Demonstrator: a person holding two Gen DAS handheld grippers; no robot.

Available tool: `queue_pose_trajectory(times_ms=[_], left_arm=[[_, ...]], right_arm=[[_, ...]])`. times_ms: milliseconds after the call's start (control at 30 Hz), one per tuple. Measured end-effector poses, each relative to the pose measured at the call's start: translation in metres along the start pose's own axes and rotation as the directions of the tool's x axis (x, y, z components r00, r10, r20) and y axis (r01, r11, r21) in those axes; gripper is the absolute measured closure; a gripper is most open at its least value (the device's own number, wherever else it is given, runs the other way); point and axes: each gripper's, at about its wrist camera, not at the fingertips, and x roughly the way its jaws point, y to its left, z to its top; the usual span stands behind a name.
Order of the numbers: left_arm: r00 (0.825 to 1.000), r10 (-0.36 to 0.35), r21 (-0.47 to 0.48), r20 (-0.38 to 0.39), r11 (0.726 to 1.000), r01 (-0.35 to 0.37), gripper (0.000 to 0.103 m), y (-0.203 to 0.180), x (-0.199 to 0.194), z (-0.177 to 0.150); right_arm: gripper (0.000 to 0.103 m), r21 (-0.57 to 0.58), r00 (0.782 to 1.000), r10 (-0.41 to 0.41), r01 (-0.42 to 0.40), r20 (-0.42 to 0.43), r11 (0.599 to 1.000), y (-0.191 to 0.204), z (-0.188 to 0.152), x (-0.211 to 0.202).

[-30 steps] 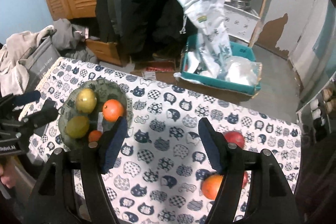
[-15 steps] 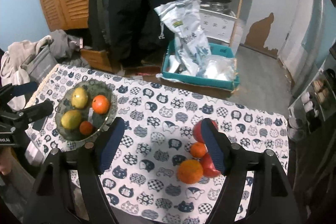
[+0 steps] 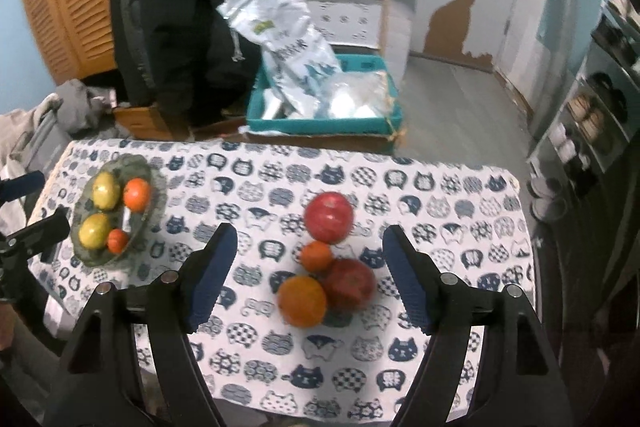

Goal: Organize fruits
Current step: 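Lower the left tool to a large orange while the right tool approaches a red apple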

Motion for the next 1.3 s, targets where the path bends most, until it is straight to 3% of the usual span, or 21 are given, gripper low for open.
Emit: queue_pose_trajectory(times_ms=[267, 433, 867, 1300], left_arm=[[0.996, -0.041, 0.037, -0.085, 0.998, 0.044, 0.004, -0.039, 0.041, -0.005], [0.990, -0.026, 0.084, -0.136, 0.996, 0.037, 0.004, -0.061, 0.071, -0.015], [0.963, -0.082, 0.059, -0.256, 0.993, 0.100, 0.004, -0.093, 0.137, -0.028], [0.927, -0.137, 0.040, -0.348, 0.986, 0.161, 0.004, -0.126, 0.186, -0.041]], right_arm=[[0.028, 0.048, 0.998, -0.035, 0.038, -0.054, 0.998, -0.031, -0.021, 0.013], [0.028, 0.078, 0.993, -0.061, 0.069, -0.100, 0.995, -0.051, -0.033, 0.026], [0.028, 0.143, 0.979, -0.062, 0.091, -0.193, 0.986, -0.080, -0.063, 0.059], [0.028, 0.183, 0.972, -0.046, 0.090, -0.232, 0.979, -0.095, -0.072, 0.078]])
